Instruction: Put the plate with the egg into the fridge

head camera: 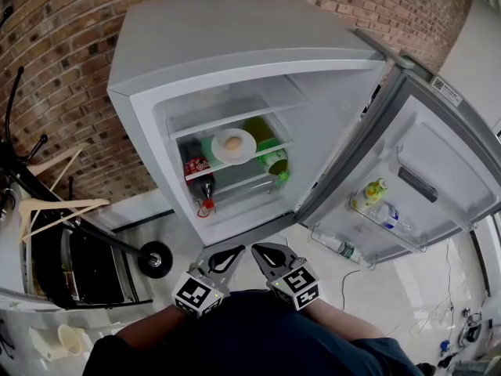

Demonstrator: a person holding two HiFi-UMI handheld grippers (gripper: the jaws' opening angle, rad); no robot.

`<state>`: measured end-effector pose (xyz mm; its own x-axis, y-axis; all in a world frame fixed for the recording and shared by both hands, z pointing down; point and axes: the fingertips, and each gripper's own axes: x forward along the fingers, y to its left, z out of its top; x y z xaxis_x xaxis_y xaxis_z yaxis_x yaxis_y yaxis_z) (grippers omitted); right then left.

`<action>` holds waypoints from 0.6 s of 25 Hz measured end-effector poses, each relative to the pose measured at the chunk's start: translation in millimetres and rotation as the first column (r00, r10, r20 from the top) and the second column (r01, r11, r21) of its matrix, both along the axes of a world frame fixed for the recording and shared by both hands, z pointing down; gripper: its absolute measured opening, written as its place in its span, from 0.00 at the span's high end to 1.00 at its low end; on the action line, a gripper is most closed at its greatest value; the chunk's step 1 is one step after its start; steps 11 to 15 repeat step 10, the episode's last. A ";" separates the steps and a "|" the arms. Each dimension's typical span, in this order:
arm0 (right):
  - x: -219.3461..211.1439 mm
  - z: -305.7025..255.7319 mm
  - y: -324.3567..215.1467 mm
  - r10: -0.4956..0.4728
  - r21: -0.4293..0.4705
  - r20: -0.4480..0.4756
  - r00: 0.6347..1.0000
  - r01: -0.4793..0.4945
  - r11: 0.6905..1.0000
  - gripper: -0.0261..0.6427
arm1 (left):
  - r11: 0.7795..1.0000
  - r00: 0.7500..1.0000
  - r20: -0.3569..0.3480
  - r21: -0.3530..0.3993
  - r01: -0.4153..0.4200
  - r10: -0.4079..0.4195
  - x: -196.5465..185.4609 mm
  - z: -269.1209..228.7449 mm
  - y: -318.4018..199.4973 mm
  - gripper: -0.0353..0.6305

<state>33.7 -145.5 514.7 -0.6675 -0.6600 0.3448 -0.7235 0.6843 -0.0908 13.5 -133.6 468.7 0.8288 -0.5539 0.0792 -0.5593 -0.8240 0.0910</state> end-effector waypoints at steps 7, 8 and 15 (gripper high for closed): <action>1.3 -0.9 2.2 -0.003 0.002 0.001 1.000 0.003 1.000 0.94 | 1.000 1.000 0.011 0.000 -0.006 0.006 1.9 0.0 2.1 0.94; 1.4 -0.6 2.4 -0.004 0.002 0.000 1.000 0.004 1.000 0.94 | 1.000 1.000 0.019 -0.003 -0.007 0.007 2.0 0.2 2.5 0.94; 1.7 -0.2 2.8 -0.006 0.000 0.000 1.000 0.006 1.000 0.94 | 1.000 0.999 0.032 -0.005 -0.010 0.010 2.1 1.5 3.1 0.94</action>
